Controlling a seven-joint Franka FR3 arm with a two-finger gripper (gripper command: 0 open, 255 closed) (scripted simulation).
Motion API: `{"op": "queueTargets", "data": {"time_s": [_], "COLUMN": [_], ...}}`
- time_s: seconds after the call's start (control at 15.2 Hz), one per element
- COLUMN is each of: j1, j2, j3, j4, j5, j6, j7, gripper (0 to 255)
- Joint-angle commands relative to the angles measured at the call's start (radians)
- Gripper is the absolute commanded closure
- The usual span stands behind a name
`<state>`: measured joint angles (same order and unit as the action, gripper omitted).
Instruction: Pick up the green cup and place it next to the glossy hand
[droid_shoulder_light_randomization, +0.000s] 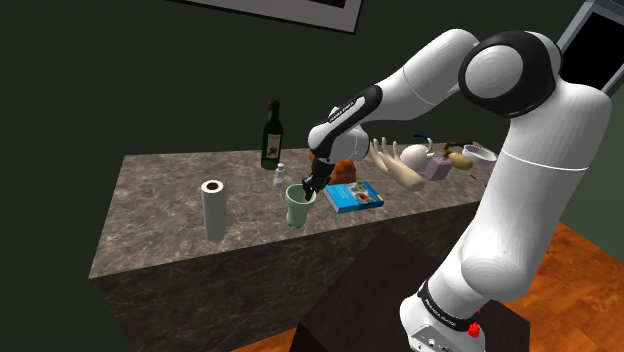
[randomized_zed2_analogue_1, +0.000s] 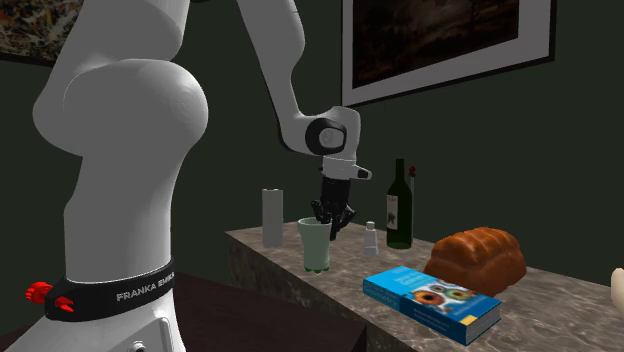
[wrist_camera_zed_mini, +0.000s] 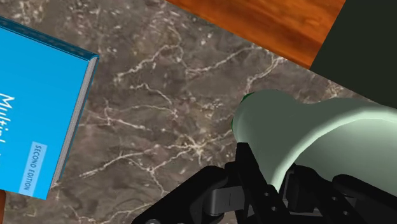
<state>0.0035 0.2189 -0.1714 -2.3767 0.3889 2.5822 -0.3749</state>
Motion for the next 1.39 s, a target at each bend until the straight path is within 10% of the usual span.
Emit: {"op": "queueTargets", "data": {"time_s": [0.0, 1.32], "j1": [0.000, 0.012], "j2": [0.001, -0.221], "j3": [0.000, -0.036], "j4": [0.000, 0.039], "j5": [0.000, -0.157], "j6": [0.000, -0.241], "j7": [0.000, 0.142], "gripper": [255, 255]}}
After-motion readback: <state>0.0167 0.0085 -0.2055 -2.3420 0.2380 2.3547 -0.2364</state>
